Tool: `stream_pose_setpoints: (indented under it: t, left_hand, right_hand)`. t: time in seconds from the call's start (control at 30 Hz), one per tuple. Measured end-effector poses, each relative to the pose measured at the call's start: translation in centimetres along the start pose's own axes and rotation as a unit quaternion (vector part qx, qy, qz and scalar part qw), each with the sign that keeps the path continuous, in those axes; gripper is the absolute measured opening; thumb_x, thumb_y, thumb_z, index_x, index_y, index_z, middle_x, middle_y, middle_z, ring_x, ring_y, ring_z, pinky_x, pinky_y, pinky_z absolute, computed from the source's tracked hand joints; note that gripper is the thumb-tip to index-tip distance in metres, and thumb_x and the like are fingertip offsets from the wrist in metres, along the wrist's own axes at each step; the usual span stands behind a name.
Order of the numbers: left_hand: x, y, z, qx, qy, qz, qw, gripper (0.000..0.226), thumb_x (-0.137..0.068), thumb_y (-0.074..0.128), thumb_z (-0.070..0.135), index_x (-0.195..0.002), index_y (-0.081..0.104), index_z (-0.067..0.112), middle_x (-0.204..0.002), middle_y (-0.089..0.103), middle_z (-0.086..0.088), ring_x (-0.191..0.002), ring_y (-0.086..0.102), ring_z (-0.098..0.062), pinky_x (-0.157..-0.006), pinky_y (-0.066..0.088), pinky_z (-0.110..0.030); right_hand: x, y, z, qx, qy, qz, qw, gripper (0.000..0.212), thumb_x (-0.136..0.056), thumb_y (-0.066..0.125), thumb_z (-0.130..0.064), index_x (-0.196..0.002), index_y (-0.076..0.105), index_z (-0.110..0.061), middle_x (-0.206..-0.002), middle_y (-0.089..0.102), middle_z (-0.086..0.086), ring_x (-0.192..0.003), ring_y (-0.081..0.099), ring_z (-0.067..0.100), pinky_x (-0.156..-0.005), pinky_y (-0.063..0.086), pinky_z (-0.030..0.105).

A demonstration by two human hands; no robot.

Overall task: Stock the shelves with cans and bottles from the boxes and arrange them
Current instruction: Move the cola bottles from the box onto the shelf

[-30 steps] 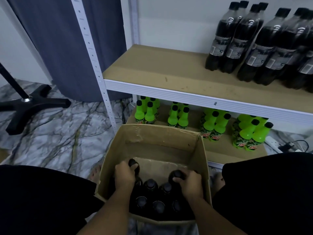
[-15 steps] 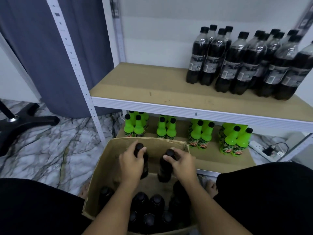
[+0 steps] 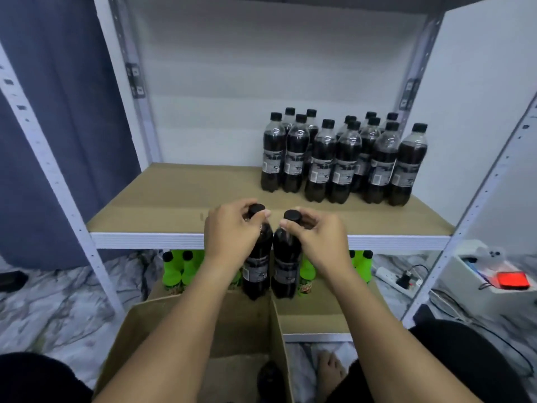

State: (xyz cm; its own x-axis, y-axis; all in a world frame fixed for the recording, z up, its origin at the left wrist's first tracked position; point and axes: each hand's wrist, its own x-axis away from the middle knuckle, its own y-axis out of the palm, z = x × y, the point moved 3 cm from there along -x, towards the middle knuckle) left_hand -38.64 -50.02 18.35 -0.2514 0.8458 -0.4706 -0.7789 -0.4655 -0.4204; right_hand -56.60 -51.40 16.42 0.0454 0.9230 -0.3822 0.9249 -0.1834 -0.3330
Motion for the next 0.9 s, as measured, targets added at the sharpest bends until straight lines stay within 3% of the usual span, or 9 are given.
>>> stream_pose_setpoints:
  t: [0.17,0.33,0.57,0.7,0.8,0.9]
  left_hand:
    - [-3.8,1.4,4.3,0.043,0.015,-0.018,0.999,0.035,-0.079,0.082,0.045,-0.107,0.08,0.023,-0.099,0.079,0.008,-0.093,0.073,-0.003,-0.089,0.061,-0.037]
    - [-7.2,1.5,8.7,0.061,0.049,0.002,0.997,0.034,-0.079,0.086,0.041,-0.107,0.081,0.022,-0.104,0.079,0.007,-0.097,0.072,-0.004,-0.093,0.059,-0.035]
    - [-11.5,3.4,9.9,0.047,0.065,-0.018,0.997,0.031,-0.079,0.086,0.038,-0.104,0.081,0.021,-0.103,0.079,0.005,-0.096,0.072,-0.006,-0.093,0.059,-0.035]
    - [-12.6,4.9,9.3,0.039,0.074,-0.024,0.996,0.031,-0.08,0.085,0.037,-0.106,0.08,0.02,-0.103,0.078,0.006,-0.096,0.072,-0.005,-0.094,0.058,-0.034]
    - [-12.7,5.5,8.5,0.056,0.074,-0.015,0.996,0.031,-0.084,0.083,0.035,-0.11,0.079,0.019,-0.104,0.078,0.005,-0.1,0.072,-0.005,-0.094,0.057,-0.029]
    - [-11.7,6.1,7.2,0.081,0.093,-0.018,0.992,0.039,-0.087,0.08,0.038,-0.121,0.074,0.02,-0.111,0.077,0.004,-0.101,0.068,0.001,-0.095,0.055,-0.026]
  right_hand:
    - [-3.4,-5.2,-4.2,0.029,-0.025,0.038,0.999,0.011,-0.078,0.084,-0.032,-0.074,0.074,-0.028,-0.075,0.076,-0.008,-0.078,0.073,0.011,-0.081,0.058,0.042]
    - [-6.7,-8.3,-7.4,0.013,-0.03,0.05,0.998,0.011,-0.078,0.085,-0.03,-0.081,0.079,-0.021,-0.073,0.077,-0.004,-0.072,0.075,0.015,-0.078,0.062,0.042]
    - [-11.3,-9.1,-6.4,-0.008,-0.009,0.066,0.998,0.016,-0.075,0.087,-0.031,-0.084,0.079,-0.021,-0.078,0.078,-0.004,-0.077,0.075,0.015,-0.085,0.06,0.044]
    - [-12.4,-8.9,-5.4,-0.013,-0.01,0.07,0.997,0.009,-0.078,0.085,-0.03,-0.078,0.076,-0.029,-0.079,0.078,-0.007,-0.08,0.075,0.011,-0.088,0.06,0.042]
    - [-12.6,-8.6,-5.1,0.003,-0.028,0.081,0.996,0.012,-0.079,0.084,-0.034,-0.088,0.079,-0.028,-0.081,0.077,-0.01,-0.082,0.073,0.003,-0.089,0.059,0.036]
    - [-11.2,-7.7,-3.8,0.017,-0.048,0.105,0.993,0.039,-0.079,0.083,-0.04,-0.112,0.076,-0.021,-0.096,0.075,-0.014,-0.094,0.069,-0.005,-0.095,0.056,0.026]
